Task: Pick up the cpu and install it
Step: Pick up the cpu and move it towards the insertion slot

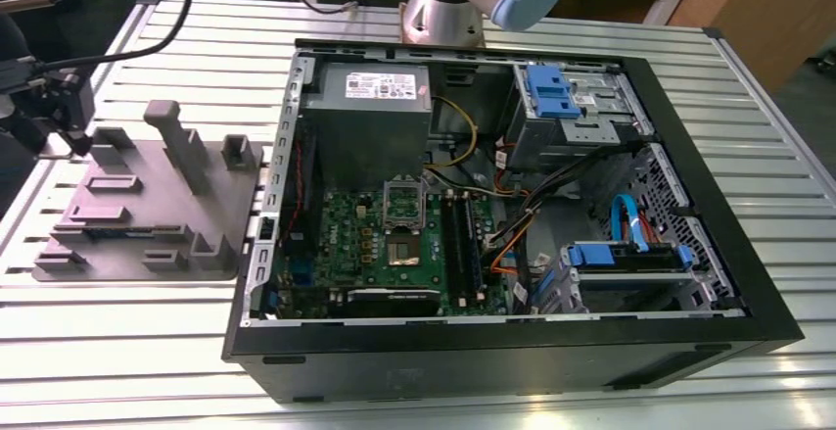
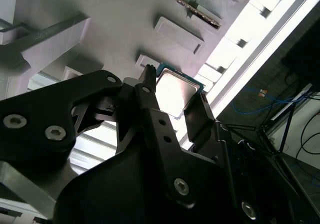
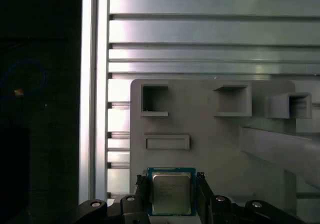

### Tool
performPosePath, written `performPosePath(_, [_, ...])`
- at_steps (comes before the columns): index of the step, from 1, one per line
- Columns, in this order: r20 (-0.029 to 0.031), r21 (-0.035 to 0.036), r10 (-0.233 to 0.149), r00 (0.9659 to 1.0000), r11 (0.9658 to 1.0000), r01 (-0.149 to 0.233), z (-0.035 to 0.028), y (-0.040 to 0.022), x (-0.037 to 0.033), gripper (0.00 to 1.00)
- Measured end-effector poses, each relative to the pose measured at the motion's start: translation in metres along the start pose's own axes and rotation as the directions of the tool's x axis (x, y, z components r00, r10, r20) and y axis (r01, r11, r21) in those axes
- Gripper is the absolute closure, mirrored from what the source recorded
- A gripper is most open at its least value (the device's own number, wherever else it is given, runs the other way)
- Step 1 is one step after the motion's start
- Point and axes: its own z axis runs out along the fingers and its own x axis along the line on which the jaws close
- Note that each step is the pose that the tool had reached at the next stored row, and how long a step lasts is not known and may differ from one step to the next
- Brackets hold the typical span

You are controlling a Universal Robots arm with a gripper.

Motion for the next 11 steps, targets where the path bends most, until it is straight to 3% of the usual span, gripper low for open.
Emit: performPosePath(11, [-0.0001, 0.0, 0.0, 1.0, 1.0, 0.0, -0.0074, 0.0003, 0.0, 0.53])
